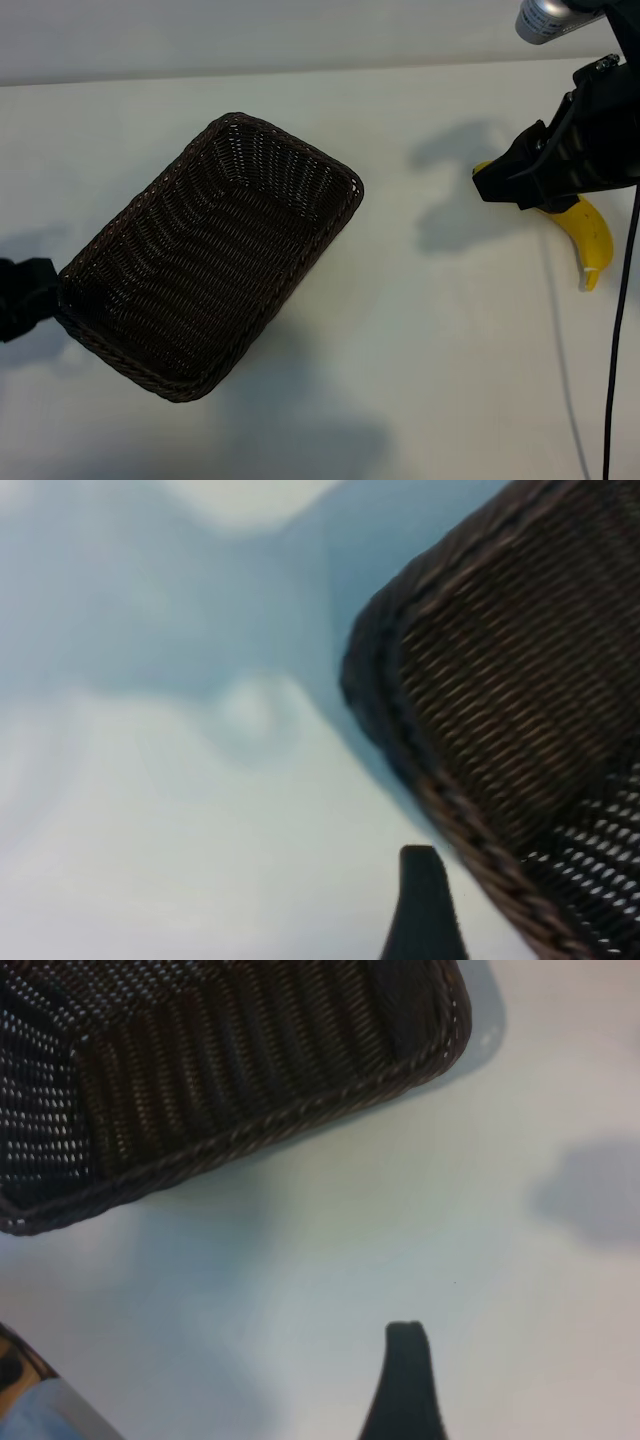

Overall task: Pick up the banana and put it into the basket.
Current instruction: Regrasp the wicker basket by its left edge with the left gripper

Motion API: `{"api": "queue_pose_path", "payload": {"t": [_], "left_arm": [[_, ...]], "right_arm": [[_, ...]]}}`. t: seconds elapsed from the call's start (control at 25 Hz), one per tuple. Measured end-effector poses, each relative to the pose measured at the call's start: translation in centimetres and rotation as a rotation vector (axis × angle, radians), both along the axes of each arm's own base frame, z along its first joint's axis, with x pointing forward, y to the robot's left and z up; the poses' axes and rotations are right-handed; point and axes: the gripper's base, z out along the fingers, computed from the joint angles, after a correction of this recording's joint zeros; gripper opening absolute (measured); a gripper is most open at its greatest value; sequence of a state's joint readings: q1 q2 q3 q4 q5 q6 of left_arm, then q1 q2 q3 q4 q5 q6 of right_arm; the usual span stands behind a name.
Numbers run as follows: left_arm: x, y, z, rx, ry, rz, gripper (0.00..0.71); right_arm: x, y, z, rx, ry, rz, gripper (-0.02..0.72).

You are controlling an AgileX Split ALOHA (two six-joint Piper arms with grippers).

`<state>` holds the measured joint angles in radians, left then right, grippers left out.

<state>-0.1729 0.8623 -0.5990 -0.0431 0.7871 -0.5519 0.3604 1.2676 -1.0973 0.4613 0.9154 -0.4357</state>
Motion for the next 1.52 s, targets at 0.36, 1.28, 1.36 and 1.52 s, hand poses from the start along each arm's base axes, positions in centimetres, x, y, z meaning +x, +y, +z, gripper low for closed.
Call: {"api": "queue_pose_path", "payload": {"t": [0.36,1.28,1.36,1.52], "left_arm": [[0.0,0.2,-2.2,-0.044,-0.026,0.119,0.548],[3.4,-0.4,-8.9,-0.075,0.052,0.218,0.548],[3.8,-0.5,-9.3,-0.084,0.043,0.222,0.548],[4.5,-0.7,-9.7,-0.118,0.023,0.249,0.539]], "right_arm": [[0.0,0.0,0.0,0.000,0.000,-0.001,0.562],[0.0,0.0,0.0,0.000,0.002,0.000,0.562],[0.0,0.0,0.0,0.000,0.002,0.000,0.562],[0.0,0.0,0.0,0.000,0.002,0.000,0.561]]}}
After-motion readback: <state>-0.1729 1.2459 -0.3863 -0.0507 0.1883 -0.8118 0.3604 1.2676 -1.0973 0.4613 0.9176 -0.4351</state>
